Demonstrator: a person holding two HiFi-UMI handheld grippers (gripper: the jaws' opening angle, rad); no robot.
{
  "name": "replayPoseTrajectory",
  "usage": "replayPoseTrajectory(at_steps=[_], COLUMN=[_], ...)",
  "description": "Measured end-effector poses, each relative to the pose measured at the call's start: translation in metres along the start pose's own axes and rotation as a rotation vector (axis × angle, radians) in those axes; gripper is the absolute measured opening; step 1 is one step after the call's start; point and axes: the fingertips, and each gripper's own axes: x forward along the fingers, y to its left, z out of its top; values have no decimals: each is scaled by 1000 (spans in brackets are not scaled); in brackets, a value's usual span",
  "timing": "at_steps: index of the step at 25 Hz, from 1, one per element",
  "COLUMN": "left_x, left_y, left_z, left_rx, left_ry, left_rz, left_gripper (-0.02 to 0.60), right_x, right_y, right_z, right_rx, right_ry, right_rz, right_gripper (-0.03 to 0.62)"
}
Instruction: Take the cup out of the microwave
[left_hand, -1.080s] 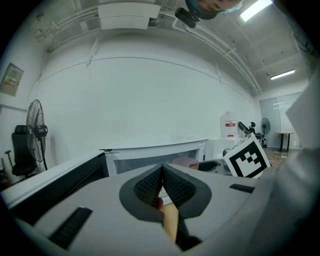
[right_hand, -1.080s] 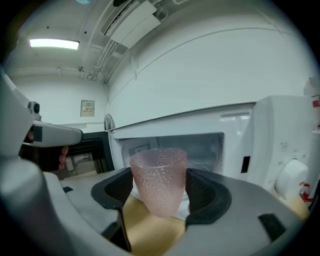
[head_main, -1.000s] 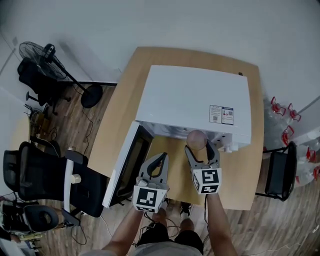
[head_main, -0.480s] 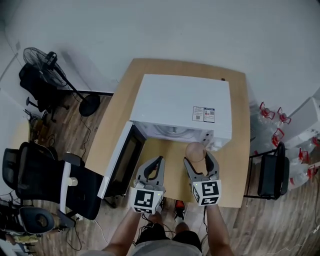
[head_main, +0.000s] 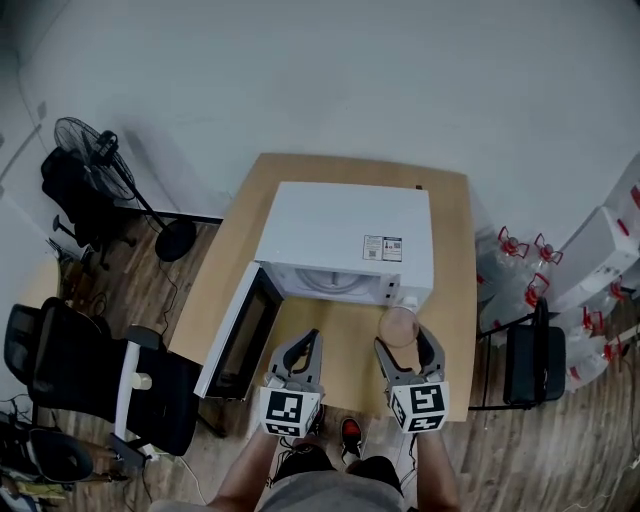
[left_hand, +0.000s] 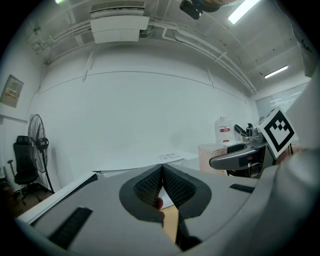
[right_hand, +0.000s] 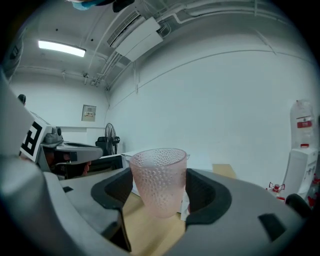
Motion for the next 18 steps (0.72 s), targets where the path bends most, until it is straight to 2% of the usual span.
replayPoseTrajectory(at_steps=[11, 18], left_x=[-12, -17], left_y=[-17, -22], left_z=[14, 9], left_rx=[8, 16], left_ry=[-31, -27], left_rz=[-13, -31], left_gripper=[21, 21], right_x=[-45, -59], right_y=[-12, -14], right_z=[21, 20], right_rx=[-7, -2], right_ry=[-26, -30], right_rz=[-37, -55], right_gripper=[340, 341])
